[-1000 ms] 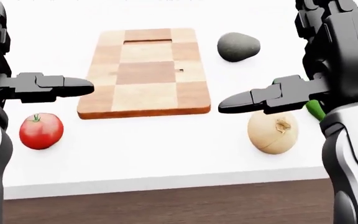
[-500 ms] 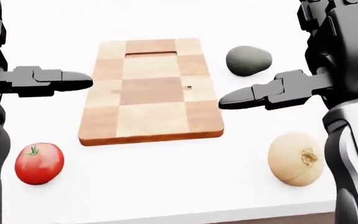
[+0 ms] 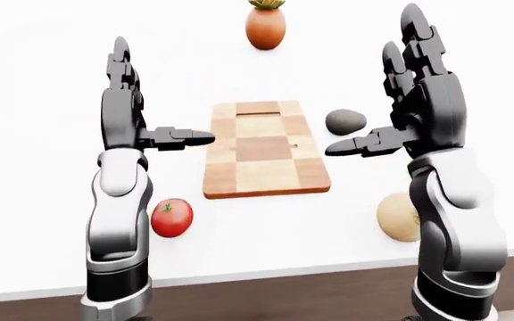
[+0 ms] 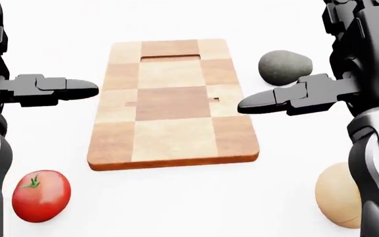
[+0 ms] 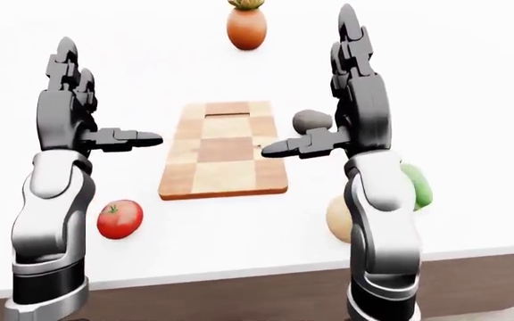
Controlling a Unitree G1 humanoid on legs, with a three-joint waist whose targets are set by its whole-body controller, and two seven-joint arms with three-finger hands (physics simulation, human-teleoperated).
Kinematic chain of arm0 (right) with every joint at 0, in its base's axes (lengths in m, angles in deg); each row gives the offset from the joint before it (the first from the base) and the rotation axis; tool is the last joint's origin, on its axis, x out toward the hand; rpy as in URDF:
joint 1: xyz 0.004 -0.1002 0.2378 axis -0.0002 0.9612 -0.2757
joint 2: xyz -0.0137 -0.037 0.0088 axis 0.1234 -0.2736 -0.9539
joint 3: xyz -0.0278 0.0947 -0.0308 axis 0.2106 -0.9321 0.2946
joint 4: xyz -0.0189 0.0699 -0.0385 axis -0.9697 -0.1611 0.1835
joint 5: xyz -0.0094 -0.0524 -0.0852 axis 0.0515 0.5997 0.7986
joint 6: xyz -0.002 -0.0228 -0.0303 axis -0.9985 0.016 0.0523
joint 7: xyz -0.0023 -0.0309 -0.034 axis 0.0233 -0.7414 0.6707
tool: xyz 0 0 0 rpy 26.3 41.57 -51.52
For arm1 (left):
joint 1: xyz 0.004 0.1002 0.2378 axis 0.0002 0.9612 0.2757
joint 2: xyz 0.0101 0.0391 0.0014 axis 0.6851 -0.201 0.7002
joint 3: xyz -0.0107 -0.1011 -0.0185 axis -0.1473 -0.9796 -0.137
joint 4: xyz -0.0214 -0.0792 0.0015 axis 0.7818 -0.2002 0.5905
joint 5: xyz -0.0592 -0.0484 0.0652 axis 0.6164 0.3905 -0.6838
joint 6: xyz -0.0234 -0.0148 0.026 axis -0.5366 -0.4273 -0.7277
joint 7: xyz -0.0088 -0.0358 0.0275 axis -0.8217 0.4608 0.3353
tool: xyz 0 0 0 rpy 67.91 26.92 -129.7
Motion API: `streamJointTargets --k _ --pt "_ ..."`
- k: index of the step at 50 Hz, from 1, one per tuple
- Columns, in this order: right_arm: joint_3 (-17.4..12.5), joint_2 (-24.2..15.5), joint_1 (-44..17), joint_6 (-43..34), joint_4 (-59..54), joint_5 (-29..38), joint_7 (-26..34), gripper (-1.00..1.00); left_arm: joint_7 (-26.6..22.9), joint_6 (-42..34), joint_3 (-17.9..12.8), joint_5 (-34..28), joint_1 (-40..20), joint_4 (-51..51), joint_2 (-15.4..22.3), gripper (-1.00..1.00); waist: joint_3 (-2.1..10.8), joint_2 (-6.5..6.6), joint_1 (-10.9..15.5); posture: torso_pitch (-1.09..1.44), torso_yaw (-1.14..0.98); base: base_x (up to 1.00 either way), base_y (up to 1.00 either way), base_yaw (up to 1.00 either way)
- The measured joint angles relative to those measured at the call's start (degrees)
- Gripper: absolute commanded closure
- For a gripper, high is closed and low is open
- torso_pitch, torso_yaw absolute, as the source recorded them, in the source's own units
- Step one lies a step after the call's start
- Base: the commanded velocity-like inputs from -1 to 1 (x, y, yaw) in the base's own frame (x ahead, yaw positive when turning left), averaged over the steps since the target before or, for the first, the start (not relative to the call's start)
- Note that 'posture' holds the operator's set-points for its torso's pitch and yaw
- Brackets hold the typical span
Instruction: Place the avocado, onion, tomato and bell pepper on the cutting board.
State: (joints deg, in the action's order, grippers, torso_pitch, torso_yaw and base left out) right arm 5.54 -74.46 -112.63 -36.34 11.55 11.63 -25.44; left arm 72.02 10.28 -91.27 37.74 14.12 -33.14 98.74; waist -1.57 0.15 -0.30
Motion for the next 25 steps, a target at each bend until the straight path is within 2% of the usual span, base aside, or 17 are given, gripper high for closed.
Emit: streamJointTargets --k 9,15,19,25 --pt "-0.7 -1.5 1.3 -3.8 7.3 -0.2 2.0 -1.00 -0.4 0.1 0.1 0.6 0.6 -1.3 0.3 -1.00 0.41 0.03 0.2 0.00 0.00 0.00 0.00 0.00" --pt "-2.4 -4.2 3.5 -10.4 13.5 1.7 6.5 -1.00 -0.4 0.3 -0.4 0.7 0.3 -0.4 1.2 -1.00 0.34 -0.01 0.3 0.00 0.00 0.00 0.00 0.00" --pt "-3.4 -7.8 2.6 -17.9 18.1 4.0 11.4 -1.00 -0.4 0.8 -0.4 0.8 0.0 0.2 1.3 -1.00 0.23 0.11 0.4 0.00 0.00 0.00 0.00 0.00" --pt "-5.2 -15.2 0.1 -30.3 25.8 7.8 22.9 -1.00 -0.3 1.8 -0.2 0.9 -0.3 1.2 1.0 -1.00 0.33 0.00 0.4 0.00 0.00 0.00 0.00 0.00"
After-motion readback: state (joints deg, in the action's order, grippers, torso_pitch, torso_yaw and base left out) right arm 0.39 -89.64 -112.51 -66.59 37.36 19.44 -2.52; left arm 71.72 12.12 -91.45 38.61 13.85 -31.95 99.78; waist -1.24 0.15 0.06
